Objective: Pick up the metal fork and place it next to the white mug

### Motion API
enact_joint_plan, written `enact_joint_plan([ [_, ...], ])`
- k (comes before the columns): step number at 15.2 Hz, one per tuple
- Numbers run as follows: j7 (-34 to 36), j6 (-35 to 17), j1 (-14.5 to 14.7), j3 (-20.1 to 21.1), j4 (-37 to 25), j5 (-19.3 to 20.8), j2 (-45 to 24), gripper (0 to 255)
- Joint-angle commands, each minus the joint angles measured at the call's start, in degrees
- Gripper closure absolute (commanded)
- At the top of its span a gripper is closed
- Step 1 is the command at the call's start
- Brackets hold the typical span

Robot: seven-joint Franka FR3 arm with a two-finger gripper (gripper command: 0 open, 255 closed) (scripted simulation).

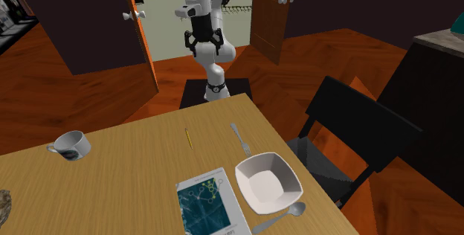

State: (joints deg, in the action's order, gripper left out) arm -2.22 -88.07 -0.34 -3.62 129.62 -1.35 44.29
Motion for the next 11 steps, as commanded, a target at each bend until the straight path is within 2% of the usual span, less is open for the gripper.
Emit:
enact_joint_plan([
  [1, 0.0, 0.0, 0.0, 0.0, 0.0, 0.0, 0.0, 0],
  [11, -4.3, -14.8, 3.7, 0.0, 3.6, -3.3, -15.2, 0],
])
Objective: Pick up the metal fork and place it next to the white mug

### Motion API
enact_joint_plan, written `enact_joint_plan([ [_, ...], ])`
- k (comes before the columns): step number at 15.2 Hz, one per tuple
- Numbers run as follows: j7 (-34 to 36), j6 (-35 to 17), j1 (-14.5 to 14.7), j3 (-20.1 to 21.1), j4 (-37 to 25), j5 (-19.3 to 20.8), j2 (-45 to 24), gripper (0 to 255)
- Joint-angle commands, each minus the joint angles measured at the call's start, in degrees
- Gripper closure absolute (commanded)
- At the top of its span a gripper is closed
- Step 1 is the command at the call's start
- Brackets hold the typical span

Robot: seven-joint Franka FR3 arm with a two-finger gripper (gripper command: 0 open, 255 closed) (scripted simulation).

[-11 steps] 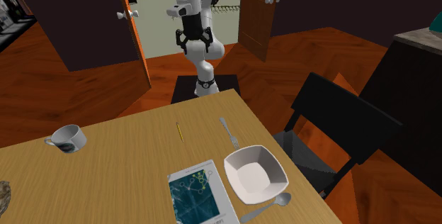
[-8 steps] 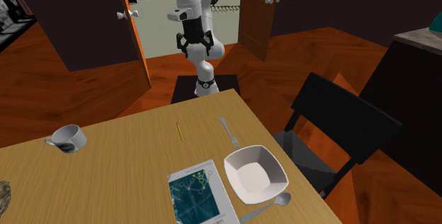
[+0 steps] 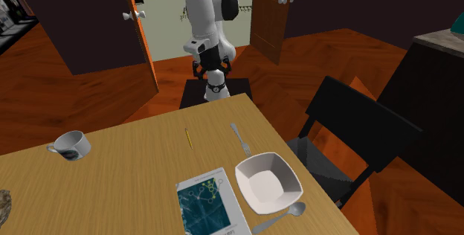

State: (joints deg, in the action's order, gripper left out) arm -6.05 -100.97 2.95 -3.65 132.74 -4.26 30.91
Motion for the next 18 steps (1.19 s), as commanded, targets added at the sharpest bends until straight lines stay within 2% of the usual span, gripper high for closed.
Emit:
enact_joint_plan([
  [1, -1.0, -3.3, 0.8, 0.1, 0.4, -0.8, -3.6, 0],
  [10, -5.9, -13.9, 4.1, 0.9, -2.7, -4.9, -21.0, 0],
  [17, -9.8, -19.5, 6.1, 2.4, -8.7, -8.2, -35.4, 0],
  [18, -9.9, -19.6, 6.1, 2.5, -8.9, -8.3, -35.8, 0],
])
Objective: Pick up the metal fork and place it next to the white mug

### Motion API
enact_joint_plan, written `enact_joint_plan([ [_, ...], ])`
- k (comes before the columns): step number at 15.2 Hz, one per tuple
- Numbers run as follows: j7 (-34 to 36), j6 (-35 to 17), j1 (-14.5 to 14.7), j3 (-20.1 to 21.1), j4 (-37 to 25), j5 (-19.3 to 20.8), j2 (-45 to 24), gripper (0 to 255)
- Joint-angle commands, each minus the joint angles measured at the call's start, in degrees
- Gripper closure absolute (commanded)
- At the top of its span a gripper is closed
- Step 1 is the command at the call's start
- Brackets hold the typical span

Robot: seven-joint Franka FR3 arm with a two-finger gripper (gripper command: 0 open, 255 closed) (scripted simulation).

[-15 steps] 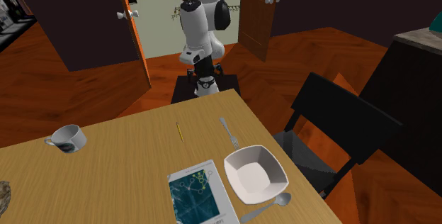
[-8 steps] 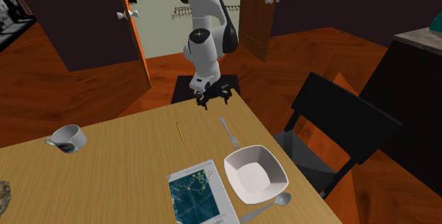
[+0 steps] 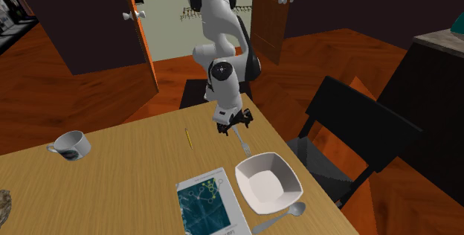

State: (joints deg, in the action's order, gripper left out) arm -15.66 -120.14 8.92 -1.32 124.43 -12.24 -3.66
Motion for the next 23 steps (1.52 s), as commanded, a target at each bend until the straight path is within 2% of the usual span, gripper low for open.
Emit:
enact_joint_plan([
  [1, -0.4, -1.2, 0.2, 0.3, -0.2, -0.4, -1.6, 0],
  [7, -0.9, -6.1, 0.7, 0.7, 2.4, -1.3, -3.9, 0],
  [15, -0.9, -6.1, 0.7, 0.7, 2.4, -1.3, -3.9, 0],
  [16, -0.9, -6.1, 0.7, 0.7, 2.4, -1.3, -3.9, 255],
  [23, -0.9, -6.1, 0.7, 0.8, 2.3, -1.3, -4.0, 255],
])
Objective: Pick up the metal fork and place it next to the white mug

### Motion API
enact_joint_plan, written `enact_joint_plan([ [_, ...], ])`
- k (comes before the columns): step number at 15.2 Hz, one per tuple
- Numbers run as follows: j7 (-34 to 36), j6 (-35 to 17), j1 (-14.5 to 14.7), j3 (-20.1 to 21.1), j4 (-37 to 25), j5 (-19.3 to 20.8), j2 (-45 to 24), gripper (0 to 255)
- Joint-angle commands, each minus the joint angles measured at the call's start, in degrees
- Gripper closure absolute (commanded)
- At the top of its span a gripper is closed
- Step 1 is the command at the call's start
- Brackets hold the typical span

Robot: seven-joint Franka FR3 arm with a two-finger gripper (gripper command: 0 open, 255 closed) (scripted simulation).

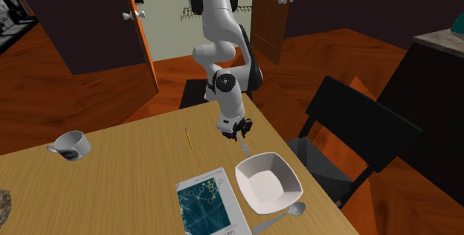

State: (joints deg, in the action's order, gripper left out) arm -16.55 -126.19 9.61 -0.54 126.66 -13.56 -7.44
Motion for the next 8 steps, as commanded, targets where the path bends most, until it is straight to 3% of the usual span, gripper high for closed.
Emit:
enact_joint_plan([
  [1, 0.0, -0.1, 0.0, 0.0, 0.1, 0.0, -0.2, 255],
  [8, 1.0, 4.2, -0.1, -0.2, -1.3, 0.7, 2.7, 255],
])
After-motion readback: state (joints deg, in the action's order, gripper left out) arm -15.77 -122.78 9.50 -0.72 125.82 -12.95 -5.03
